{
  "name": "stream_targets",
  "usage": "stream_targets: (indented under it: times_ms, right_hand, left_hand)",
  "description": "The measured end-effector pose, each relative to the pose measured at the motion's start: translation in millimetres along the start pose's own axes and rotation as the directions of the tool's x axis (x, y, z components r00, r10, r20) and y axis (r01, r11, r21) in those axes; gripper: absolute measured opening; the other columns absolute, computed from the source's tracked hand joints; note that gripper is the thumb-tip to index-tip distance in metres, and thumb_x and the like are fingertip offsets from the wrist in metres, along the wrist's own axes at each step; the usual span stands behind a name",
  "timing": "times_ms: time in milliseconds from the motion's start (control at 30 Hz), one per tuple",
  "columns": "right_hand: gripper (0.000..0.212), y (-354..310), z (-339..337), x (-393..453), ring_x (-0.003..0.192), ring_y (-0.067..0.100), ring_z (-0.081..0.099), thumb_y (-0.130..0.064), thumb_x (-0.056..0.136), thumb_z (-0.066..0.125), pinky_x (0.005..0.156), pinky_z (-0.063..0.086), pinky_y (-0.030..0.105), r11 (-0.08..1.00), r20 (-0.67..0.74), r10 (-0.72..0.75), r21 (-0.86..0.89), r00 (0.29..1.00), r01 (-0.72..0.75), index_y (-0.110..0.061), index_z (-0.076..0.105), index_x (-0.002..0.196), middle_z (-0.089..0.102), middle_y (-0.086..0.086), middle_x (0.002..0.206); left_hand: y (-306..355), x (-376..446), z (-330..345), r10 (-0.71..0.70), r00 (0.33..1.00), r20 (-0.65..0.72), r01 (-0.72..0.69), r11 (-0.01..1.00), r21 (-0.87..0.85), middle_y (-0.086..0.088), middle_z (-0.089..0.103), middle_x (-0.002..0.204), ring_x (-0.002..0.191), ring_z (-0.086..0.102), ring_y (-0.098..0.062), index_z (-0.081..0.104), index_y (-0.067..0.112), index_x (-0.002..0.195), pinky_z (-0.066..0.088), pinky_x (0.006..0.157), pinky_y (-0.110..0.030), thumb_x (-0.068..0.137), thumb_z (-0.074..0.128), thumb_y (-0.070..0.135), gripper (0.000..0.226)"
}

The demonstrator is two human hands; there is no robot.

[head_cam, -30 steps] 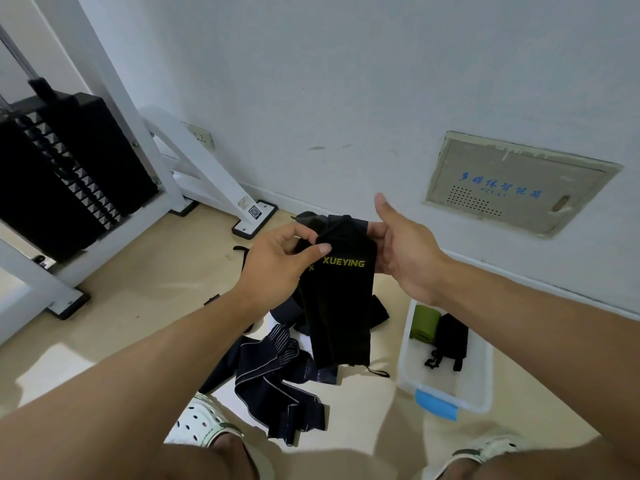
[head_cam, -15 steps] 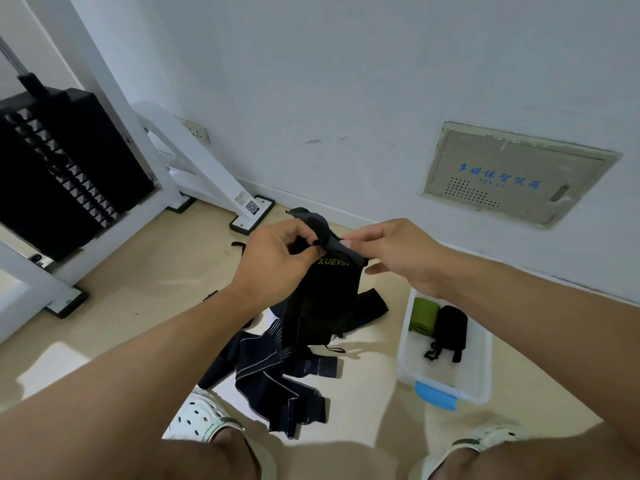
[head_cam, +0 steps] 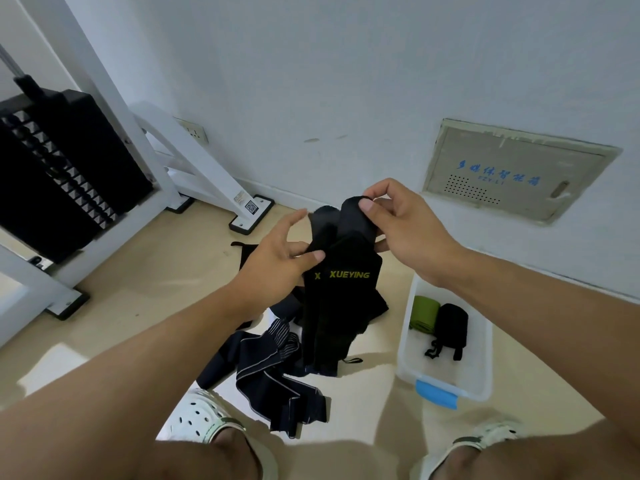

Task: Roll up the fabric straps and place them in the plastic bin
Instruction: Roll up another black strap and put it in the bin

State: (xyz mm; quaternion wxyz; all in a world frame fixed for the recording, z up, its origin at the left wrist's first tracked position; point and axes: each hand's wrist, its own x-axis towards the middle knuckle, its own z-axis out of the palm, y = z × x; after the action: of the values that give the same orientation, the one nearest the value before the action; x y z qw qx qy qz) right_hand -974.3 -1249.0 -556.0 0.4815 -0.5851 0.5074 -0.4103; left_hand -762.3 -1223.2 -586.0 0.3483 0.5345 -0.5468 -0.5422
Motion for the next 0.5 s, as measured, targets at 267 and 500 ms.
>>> stream_targets:
  times_ms: [267, 500]
  right_hand:
    - [0.009, -14.4, -0.2, -6.8, 0.064, 0.011, 0.057, -0.018, 0.103, 0.057, 0.055, 0.051, 0.026, 0.993, 0.234, -0.046, -0.095, 0.971, 0.07, -0.021, 0.059, 0.094, 0.069, -0.004, 0.077]
    - [0.007, -19.0, 4.7, -7.0, 0.073, 0.022, 0.071, -0.013, 0.091, 0.074, 0.071, 0.064, 0.044, 0.987, 0.069, -0.118, -0.098, 0.991, 0.124, -0.019, 0.073, 0.087, 0.072, -0.009, 0.084]
  left_hand:
    - [4.3, 1.4, 4.9, -0.081, 0.995, 0.052, 0.092, 0.958, -0.273, -0.013, 0.075, 0.114, 0.105, 0.071, -0.028, 0.069, 0.012, 0.121, 0.059, 0.089, -0.036, 0.106, 0.049, 0.005, 0.026]
    - [7.1, -3.0, 14.2, -0.088, 0.986, 0.141, 0.122, 0.959, -0.255, -0.013, 0.073, 0.106, 0.098, 0.069, -0.029, 0.068, 0.01, 0.117, 0.058, 0.098, -0.044, 0.099, 0.044, -0.008, 0.035]
